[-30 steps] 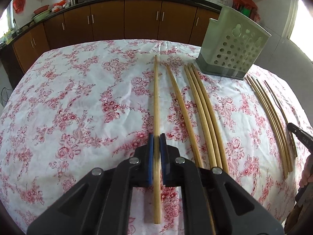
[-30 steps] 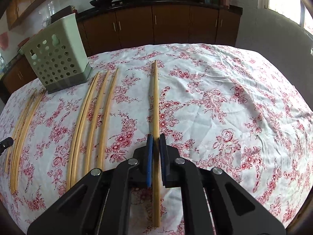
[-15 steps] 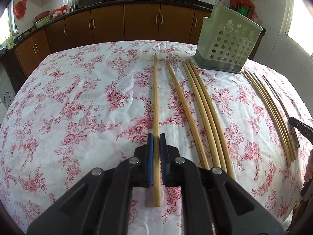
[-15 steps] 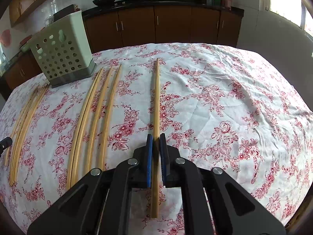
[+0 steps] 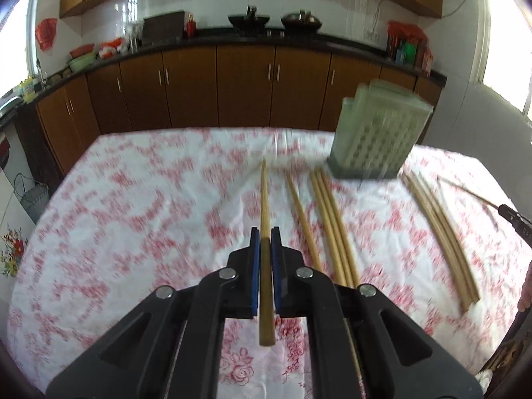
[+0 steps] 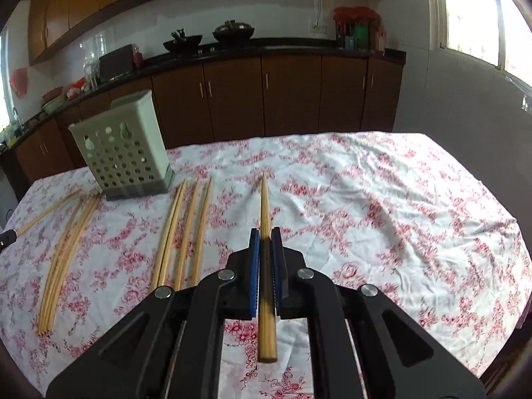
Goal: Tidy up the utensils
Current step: 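Lift the held chopsticks upright with the left tool while the right tool lifts its own, then lower the left tool's chopstick into the green holder and open it while the right tool does likewise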
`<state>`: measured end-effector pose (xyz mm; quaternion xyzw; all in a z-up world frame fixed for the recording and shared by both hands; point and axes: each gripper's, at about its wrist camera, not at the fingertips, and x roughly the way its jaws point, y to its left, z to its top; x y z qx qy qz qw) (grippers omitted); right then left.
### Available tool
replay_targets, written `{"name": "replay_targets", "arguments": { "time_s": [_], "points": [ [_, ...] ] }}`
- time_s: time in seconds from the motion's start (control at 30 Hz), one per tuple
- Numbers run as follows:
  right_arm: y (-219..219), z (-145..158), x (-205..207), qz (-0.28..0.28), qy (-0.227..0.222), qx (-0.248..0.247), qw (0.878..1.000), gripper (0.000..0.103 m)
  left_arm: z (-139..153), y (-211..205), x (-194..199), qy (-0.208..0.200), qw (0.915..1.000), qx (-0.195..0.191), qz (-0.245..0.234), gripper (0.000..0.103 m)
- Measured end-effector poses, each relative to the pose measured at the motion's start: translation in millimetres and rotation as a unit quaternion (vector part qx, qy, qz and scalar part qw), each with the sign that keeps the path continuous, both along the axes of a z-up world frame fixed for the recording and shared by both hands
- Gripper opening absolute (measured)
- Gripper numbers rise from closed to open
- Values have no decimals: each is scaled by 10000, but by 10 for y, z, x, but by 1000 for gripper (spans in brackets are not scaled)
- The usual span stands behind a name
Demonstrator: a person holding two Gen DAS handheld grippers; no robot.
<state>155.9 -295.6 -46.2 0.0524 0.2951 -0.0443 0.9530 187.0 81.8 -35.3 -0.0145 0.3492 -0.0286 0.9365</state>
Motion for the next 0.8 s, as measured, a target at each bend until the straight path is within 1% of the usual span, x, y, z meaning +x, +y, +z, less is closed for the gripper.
{"name": "replay_targets", "arguments": {
  "time_s": [0.17,0.23,0.43,0.5,0.57,0.6,0.7,0.77,0.8],
  "points": [
    [-38,360,-35,-8,-605,33,9982,8,544,79,-11,-724,9970,-174,233,8],
    [-14,460,-3,11,-750,-40,9972,8,698,116,11,-906,9954,-137,293,8],
    [-11,729,173,53,-1018,-26,9948,8,952,130,202,-1116,9930,25,385,8],
    [5,923,208,81,-1197,-4,9928,8,1088,135,266,-1173,9922,5,419,8],
    [51,1193,219,131,-1532,42,9881,8,1227,125,284,-1266,9911,-73,410,8],
    [67,1369,214,184,-1757,120,9842,8,1356,101,297,-1368,9899,-147,354,8],
    [149,1764,178,361,-2335,406,9708,8,1696,-15,280,-1696,9848,-333,155,8],
    [230,1916,184,501,-2575,568,9633,8,1921,-138,281,-1912,9799,-560,-40,8],
    [298,1963,217,619,-2647,662,9601,8,1983,-187,290,-1952,9785,-648,-123,8]
  ]
}}
